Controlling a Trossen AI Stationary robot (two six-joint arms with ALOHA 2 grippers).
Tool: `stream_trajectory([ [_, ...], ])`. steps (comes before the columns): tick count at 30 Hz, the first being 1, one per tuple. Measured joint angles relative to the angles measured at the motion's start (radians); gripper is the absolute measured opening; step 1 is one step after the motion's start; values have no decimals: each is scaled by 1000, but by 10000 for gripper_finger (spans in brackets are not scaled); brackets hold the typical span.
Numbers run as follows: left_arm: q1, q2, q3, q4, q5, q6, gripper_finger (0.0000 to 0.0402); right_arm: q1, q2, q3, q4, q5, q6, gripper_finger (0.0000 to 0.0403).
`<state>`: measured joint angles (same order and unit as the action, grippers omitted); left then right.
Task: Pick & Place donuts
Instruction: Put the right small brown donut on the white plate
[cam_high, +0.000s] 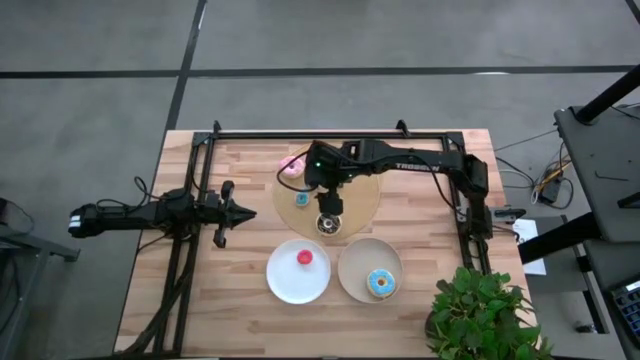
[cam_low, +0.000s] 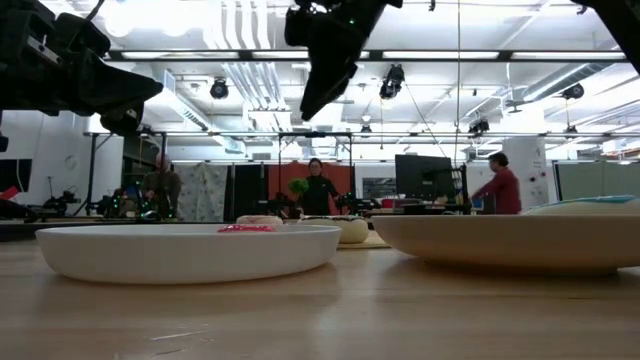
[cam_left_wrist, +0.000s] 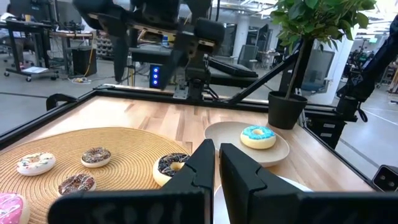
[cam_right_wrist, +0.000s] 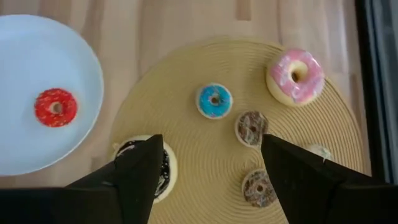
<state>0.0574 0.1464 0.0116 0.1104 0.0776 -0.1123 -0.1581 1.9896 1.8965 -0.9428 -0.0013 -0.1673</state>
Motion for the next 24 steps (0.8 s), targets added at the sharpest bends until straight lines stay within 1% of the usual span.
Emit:
stream_trajectory([
  [6,0,0,0,-1,0,0,0,0,-5,0,-5,60,60,258],
  [11,0,0,0,0,0,0,0,-17,-9,-21,-13,62,76,261],
  [16,0,0,0,0,0,0,0,-61,-55,-98,-13,60,62,266],
  [20,0,0,0,0,0,0,0,-96,-108,-178,-8,58,5,271],
  [24,0,0,0,0,0,0,0,-129,-132,-244,-9,54,-43,276],
])
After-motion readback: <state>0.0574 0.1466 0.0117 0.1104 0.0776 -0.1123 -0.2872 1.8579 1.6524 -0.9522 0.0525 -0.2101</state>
